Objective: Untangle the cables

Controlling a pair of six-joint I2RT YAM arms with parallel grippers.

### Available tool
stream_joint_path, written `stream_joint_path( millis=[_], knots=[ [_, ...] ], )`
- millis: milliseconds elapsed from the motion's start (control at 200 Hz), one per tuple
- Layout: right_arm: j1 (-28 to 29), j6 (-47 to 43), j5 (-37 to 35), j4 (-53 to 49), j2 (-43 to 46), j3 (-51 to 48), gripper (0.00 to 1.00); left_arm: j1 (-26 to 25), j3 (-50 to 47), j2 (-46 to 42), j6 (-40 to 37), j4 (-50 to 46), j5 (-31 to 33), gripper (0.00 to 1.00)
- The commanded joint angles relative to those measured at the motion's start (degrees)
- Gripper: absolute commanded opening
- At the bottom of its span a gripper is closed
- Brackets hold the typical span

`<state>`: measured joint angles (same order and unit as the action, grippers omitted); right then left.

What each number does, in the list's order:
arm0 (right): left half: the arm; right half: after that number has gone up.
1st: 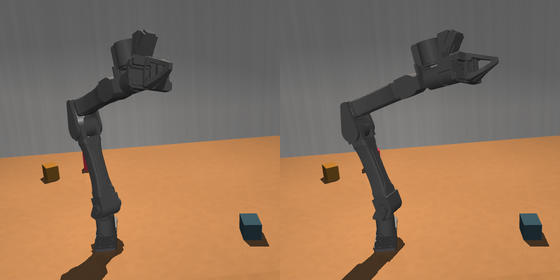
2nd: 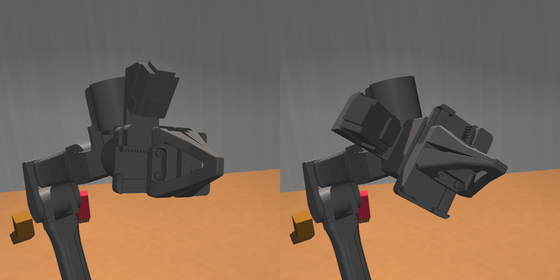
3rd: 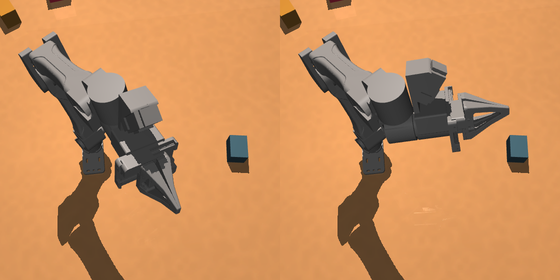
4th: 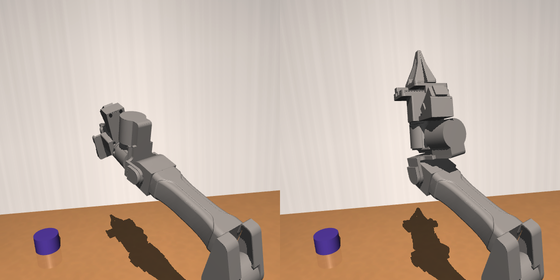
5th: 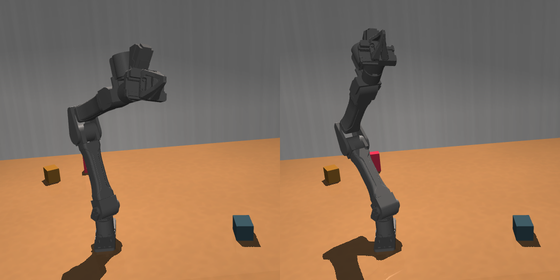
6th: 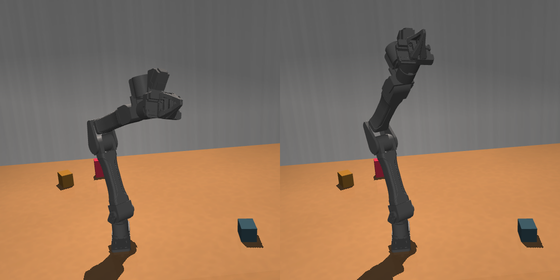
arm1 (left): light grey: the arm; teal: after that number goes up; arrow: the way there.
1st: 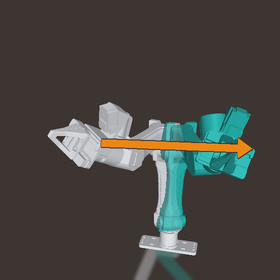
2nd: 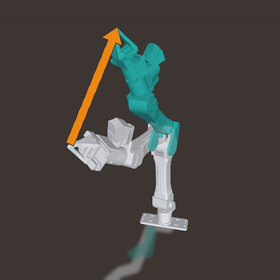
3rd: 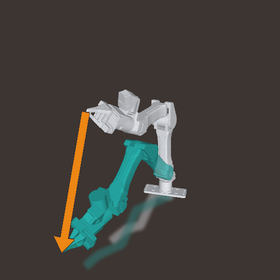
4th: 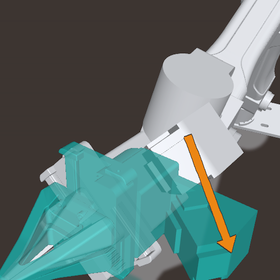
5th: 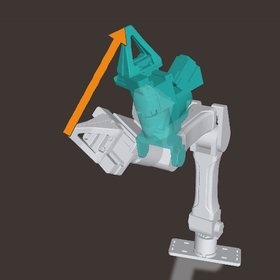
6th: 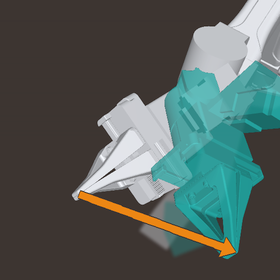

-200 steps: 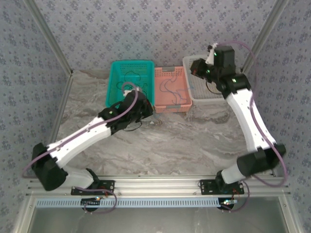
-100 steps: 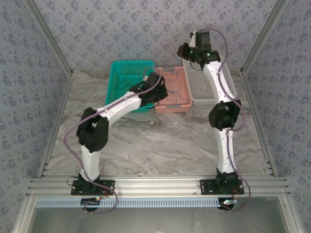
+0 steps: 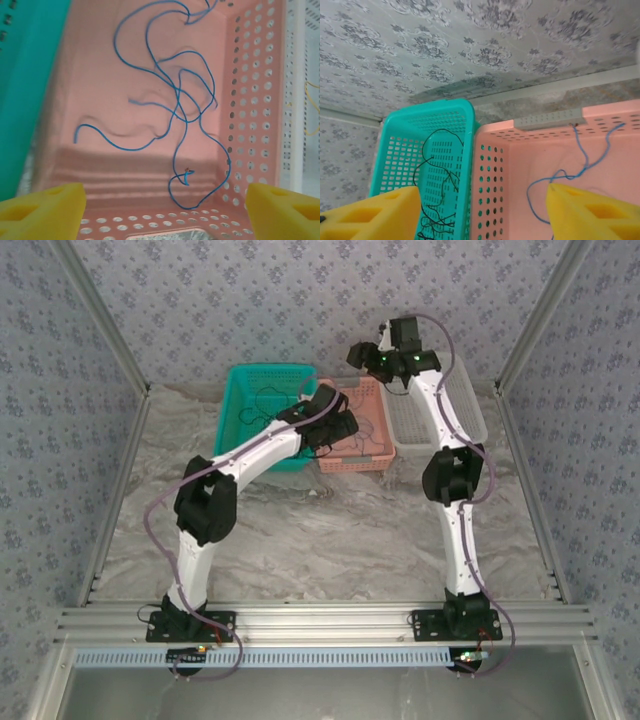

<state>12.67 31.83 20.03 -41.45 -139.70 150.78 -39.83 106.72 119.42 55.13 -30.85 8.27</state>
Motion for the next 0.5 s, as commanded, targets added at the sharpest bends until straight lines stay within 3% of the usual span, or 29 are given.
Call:
stream_joint_path(
  millis=[0, 40, 55, 75, 145, 155, 170, 290, 375, 495],
  knots=[
    [-0.98, -1.26, -9.27, -4.86, 12.56, -2.28, 0.73, 0.95, 2.04, -9.59, 0.77, -8.98, 5.43, 0.84],
    [-1.07, -0.85, -12.00, -4.36, 16.54, -5.94, 0.78, 1.43, 1.54, -11.78, 0.53, -11.30, 6.61, 0.84],
    [-1.00, -0.75, -12.89, -3.87, 18.14, -8.04, 0.93, 1.61, 1.15, -12.69, 0.31, -11.88, 6.99, 0.84],
    [-0.93, -0.65, -14.11, -3.05, 20.14, -10.67, 0.99, 1.94, 0.64, -13.98, 0.13, -12.78, 7.52, 0.85],
    [-0.53, -0.28, -20.32, -1.04, 28.38, -19.89, 0.99, 3.75, -2.62, -19.39, -0.21, -14.02, 8.93, 0.89],
    [-0.40, -0.11, -21.47, -0.72, 29.34, -21.27, 0.99, 4.07, -3.48, -20.16, -0.20, -13.85, 8.95, 0.96],
    [-0.22, 0.11, -23.03, -0.33, 31.27, -23.34, 0.99, 4.53, -4.68, -21.61, -0.21, -13.46, 9.02, 0.99],
    [2.36, -1.95, -36.07, 0.66, 44.03, -38.14, 0.99, 7.62, -16.75, -33.51, -1.42, -8.35, 8.92, 0.99],
    [4.27, -5.22, -37.76, 2.39, 52.77, -48.23, 0.99, 8.79, -22.81, -40.15, -0.08, -11.91, 12.28, 0.99],
    [6.89, -5.22, -45.86, -4.38, 61.32, -58.25, 0.99, 10.28, -33.94, -48.61, -0.24, -15.60, 13.05, 0.99]
  ],
)
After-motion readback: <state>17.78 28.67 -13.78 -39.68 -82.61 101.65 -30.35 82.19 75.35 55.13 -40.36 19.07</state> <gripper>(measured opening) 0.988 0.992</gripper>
